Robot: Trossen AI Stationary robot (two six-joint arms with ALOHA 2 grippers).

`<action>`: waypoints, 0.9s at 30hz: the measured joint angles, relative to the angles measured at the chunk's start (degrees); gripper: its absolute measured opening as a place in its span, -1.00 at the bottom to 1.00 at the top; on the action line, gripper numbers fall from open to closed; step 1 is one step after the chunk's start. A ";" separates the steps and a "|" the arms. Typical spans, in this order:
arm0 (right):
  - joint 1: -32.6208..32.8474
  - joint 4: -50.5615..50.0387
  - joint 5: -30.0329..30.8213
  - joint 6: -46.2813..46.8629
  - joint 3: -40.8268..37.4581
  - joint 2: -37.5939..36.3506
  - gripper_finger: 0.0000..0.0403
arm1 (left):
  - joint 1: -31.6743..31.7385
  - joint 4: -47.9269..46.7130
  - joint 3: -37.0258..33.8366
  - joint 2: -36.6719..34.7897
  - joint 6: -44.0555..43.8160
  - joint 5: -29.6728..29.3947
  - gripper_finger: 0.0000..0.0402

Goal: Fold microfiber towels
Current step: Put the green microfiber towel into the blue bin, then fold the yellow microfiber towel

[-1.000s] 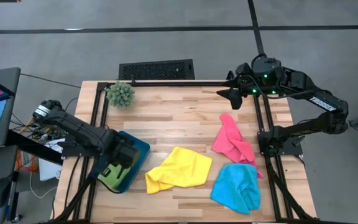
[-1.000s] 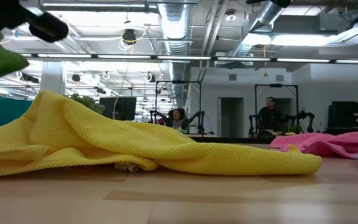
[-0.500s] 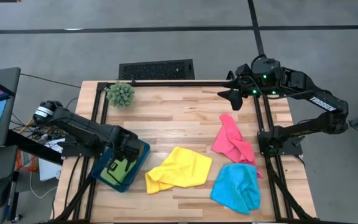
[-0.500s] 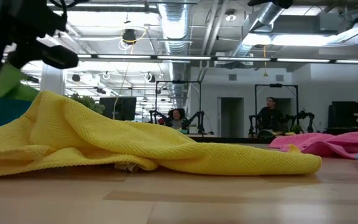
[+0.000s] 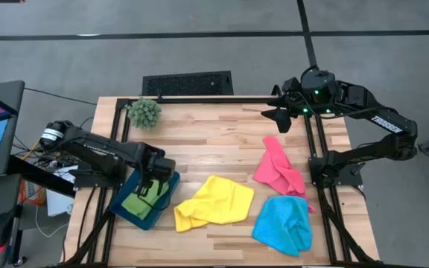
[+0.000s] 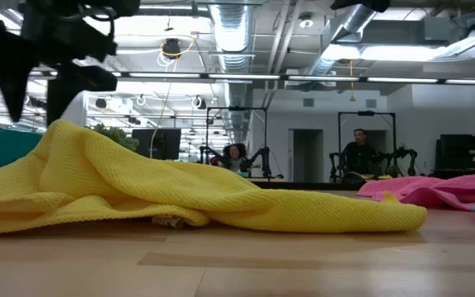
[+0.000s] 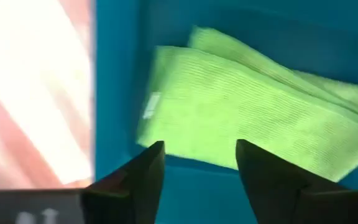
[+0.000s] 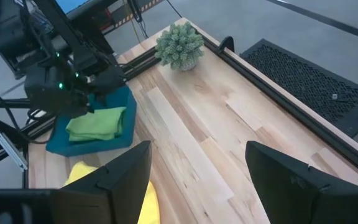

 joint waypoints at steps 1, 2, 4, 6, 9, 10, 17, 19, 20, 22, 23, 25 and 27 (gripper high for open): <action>0.00 -0.02 -0.06 0.00 0.00 0.00 0.42 | 0.84 -0.49 0.78 0.00 0.00 -0.51 -0.02; 0.00 -0.12 -0.08 0.00 0.00 0.00 0.42 | 1.65 -1.00 1.68 -0.02 0.00 -1.19 0.00; 0.00 -0.50 -0.10 0.00 0.00 0.00 0.42 | 3.54 -1.75 4.22 -0.02 -0.06 -1.72 0.03; 0.00 -1.49 -0.12 0.00 0.00 0.00 0.42 | 5.53 -1.68 7.41 -0.04 0.07 -1.62 0.04; 0.04 -3.83 -0.23 0.04 0.00 0.00 0.42 | 8.33 1.19 12.24 -0.04 0.80 -0.19 0.05; 0.25 -4.89 -0.22 0.07 0.00 0.00 0.42 | 9.21 3.77 13.71 -0.04 1.10 0.37 0.05; 4.01 -12.31 -0.18 0.50 0.00 0.00 0.42 | 14.60 26.70 16.34 0.16 -0.83 1.36 0.05; 5.47 -14.51 0.04 0.92 0.00 0.00 0.42 | 16.16 31.72 16.45 1.33 -3.17 2.29 0.05; 6.20 -15.73 0.13 1.36 0.00 0.00 0.42 | 16.92 32.76 16.43 2.10 -4.51 2.96 0.05; 7.67 -17.62 0.46 2.82 0.00 0.00 0.42 | 18.10 35.91 16.43 4.05 -6.88 5.56 0.05; 8.41 -18.60 0.94 3.49 0.00 0.00 0.42 | 18.59 37.08 16.43 5.26 -7.83 7.12 0.05; 10.19 -20.55 2.02 4.90 0.00 0.00 0.42 | 18.94 39.20 16.40 7.89 -9.42 9.97 0.05; 12.15 -22.40 3.68 6.24 0.00 0.00 0.42 | 18.88 42.36 16.38 11.02 -9.99 12.15 0.05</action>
